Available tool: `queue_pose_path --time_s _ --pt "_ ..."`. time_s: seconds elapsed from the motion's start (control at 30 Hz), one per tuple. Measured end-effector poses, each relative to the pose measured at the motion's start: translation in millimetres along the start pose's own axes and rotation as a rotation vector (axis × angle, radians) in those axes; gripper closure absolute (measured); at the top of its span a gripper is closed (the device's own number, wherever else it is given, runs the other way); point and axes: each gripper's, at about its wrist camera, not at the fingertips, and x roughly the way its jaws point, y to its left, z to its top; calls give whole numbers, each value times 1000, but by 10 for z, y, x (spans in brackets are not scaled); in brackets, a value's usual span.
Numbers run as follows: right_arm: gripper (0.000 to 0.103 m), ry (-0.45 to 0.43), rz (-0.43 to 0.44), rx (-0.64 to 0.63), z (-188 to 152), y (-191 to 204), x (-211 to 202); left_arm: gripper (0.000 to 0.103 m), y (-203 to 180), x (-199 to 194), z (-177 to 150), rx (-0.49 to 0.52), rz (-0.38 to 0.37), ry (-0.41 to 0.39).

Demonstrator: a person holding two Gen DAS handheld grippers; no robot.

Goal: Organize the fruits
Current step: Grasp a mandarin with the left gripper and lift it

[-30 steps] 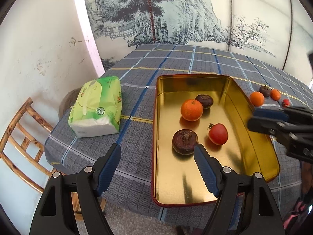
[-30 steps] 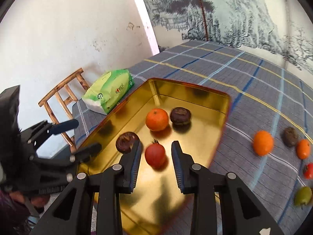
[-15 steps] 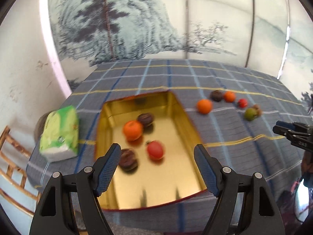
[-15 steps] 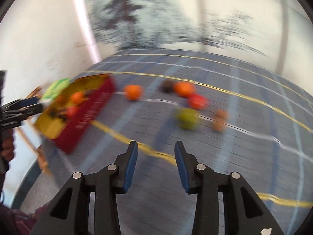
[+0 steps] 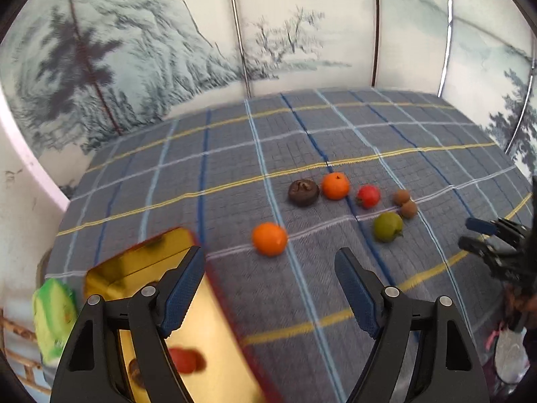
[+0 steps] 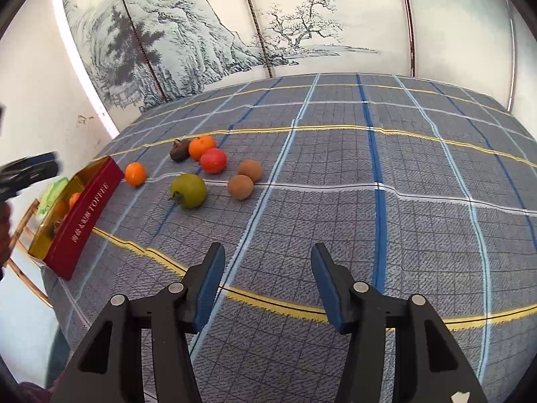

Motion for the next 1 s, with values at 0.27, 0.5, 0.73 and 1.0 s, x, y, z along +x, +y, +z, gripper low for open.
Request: queue_pose_path --time_s 0.27,0.5,0.73,1.0 --pt "41 -15 56 -1 -21 -8 -14 32 -17 706 220 34 57 120" --pt "37 -20 77 9 1 -25 -8 36 46 1103 168 10 72 207" --pt "29 -20 83 16 22 -41 6 62 58 1293 117 -28 18 270" --pt "29 22 91 32 74 -66 57 63 -43 924 2 -97 -46 196"
